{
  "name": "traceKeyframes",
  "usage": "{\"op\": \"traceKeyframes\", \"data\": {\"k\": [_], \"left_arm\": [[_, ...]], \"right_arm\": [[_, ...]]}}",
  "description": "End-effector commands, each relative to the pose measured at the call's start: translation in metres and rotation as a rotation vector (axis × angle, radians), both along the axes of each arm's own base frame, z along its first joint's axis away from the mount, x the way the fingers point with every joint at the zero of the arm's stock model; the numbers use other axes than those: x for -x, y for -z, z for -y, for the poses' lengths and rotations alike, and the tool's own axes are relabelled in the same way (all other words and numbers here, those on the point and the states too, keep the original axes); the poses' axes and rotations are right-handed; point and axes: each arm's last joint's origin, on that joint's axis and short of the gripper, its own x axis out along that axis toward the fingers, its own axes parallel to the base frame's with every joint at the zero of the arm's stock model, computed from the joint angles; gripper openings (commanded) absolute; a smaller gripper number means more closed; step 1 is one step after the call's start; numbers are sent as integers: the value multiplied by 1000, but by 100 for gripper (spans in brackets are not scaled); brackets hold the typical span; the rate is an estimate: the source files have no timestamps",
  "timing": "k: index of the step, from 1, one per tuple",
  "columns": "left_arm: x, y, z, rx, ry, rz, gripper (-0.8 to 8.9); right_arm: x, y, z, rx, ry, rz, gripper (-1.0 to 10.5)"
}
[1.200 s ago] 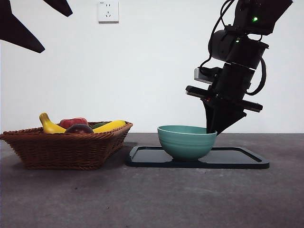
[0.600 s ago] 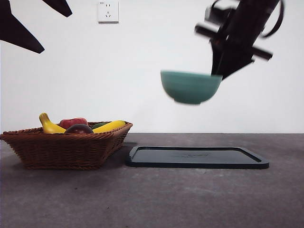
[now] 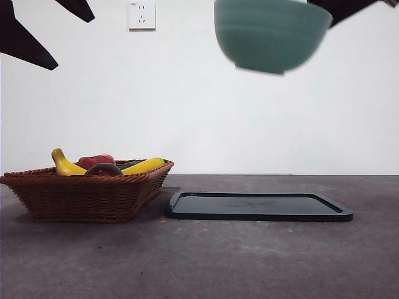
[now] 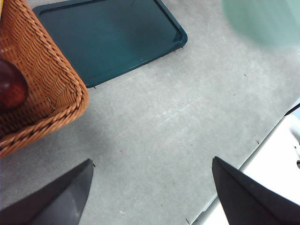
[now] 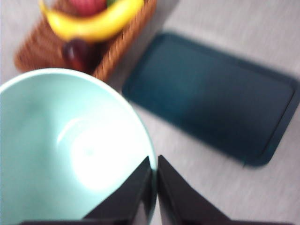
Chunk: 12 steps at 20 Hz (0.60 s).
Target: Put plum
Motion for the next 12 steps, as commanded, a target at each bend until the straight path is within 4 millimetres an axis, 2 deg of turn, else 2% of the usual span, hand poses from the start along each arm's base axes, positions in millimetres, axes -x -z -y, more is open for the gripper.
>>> {"op": "traceKeyframes", "data": {"k": [1, 7, 12], "left_arm": [[-1, -6, 2, 10, 20, 27, 405], [-1, -6, 2, 10, 19, 26, 405], [-1, -6, 2, 10, 19, 27, 405]], "right_arm": [[4, 20, -7, 11, -17, -26, 8], [12, 78, -21, 16, -40, -91, 8], [14, 114, -23, 29, -31, -141, 8]]}}
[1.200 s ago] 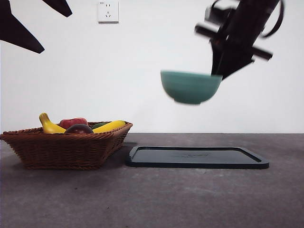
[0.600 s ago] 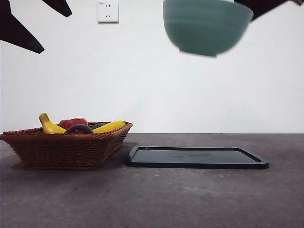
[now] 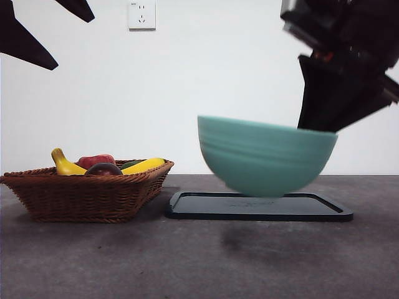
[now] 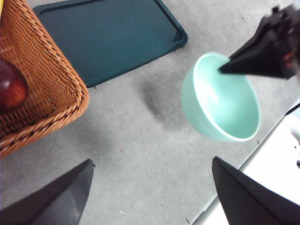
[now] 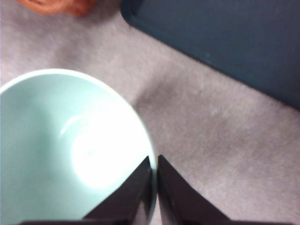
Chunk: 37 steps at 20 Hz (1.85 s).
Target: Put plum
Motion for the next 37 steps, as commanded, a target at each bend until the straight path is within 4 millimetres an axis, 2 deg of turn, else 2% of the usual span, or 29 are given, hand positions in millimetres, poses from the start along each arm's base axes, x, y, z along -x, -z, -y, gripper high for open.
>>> {"op": "traceKeyframes", "data": {"k": [1, 9, 17, 21, 23, 26, 30, 35, 37], "left_arm": [[-1, -6, 2, 11, 19, 27, 405], [-1, -6, 2, 10, 19, 26, 405], [-1, -6, 2, 10, 19, 28, 405], [-1, -6, 2, 10, 19, 27, 406], [-1, -6, 2, 10, 19, 27, 406], [-1, -6, 2, 10, 19, 25, 405], [-1, -6, 2, 10, 19, 25, 406], [0, -6, 1, 6, 19, 19, 406], [0, -6, 1, 5, 19, 16, 405]], "right_arm": [[-4, 11, -5, 8, 7, -29, 8], [-21, 45, -16, 82, 12, -98, 8], [-21, 50, -19, 92, 3, -114, 14], [-20, 49, -20, 86, 13, -116, 200], [-20, 46, -19, 79, 22, -109, 216], [-18, 28, -17, 47, 22, -59, 217], [-9, -17, -11, -6, 28, 58, 217], [18, -68, 6, -102, 16, 198, 217], [32, -78, 14, -135, 0, 215, 216]]}}
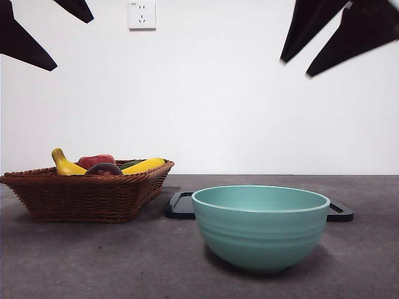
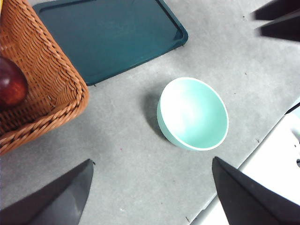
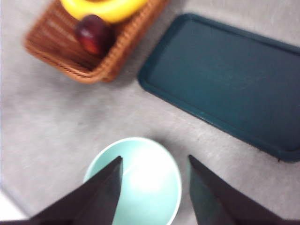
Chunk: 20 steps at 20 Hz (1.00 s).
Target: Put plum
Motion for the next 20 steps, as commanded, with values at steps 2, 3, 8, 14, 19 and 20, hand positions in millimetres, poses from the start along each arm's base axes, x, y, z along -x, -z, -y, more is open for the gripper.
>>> {"op": "traceKeyframes", "data": {"k": [2, 3, 8, 14, 19, 20], "left_arm": [[-1, -6, 2, 9, 19, 23, 406], [-1, -6, 2, 9, 19, 23, 405], [0, -6, 1, 8, 19, 21, 405], [0, -6, 1, 8, 19, 21, 406], [0, -6, 1, 8, 19, 21, 406], [0, -6, 1, 8, 19, 21, 405]], "right_arm": [[20, -16, 10, -26, -35, 20, 216], [27, -17, 14, -30, -49, 8, 216], [49, -15, 24, -51, -143, -123, 216], [53, -13, 25, -33, -172, -146, 216], [53, -13, 25, -32, -174, -144, 216], [53, -13, 25, -32, -174, -144, 216]]}}
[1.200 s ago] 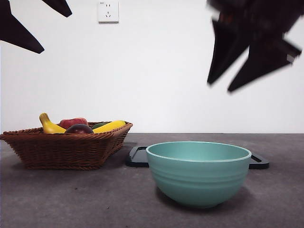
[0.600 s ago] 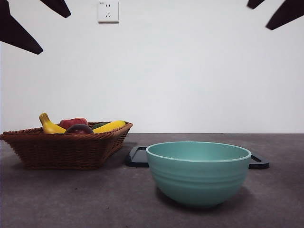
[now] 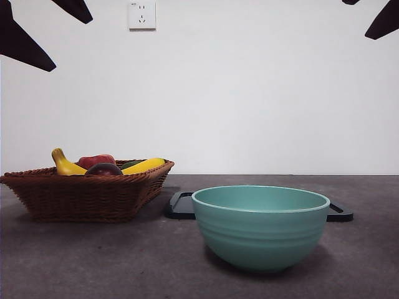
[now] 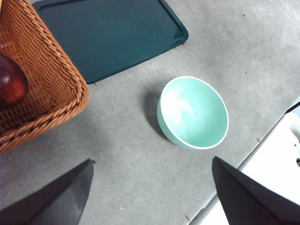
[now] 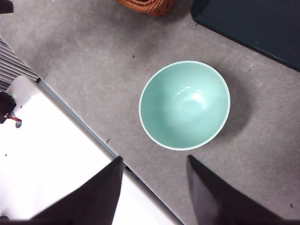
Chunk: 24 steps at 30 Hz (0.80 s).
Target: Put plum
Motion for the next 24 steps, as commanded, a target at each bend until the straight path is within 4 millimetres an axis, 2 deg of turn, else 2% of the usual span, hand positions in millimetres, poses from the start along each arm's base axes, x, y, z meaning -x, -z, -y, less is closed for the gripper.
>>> {"op": "traceKeyframes", "data": {"k": [1, 6, 8, 10, 13, 24], "left_arm": [[-1, -6, 2, 10, 19, 24, 405], [-1, -6, 2, 9, 19, 24, 398], [-1, -6, 2, 9, 19, 24, 361], [-1, -6, 2, 9, 19, 24, 247], [-1, -6, 2, 9, 19, 24, 19], [-1, -6, 2, 10, 19, 25, 9]], "right_arm": [[0, -5, -2, -6, -18, 22, 216], [0, -5, -2, -4, -22, 25, 216], [0, -5, -2, -1, -30, 32, 215], [0, -5, -2, 2, -35, 35, 180], [0, -5, -2, 6, -42, 43, 2], [0, -5, -2, 8, -50, 50, 6]]}}
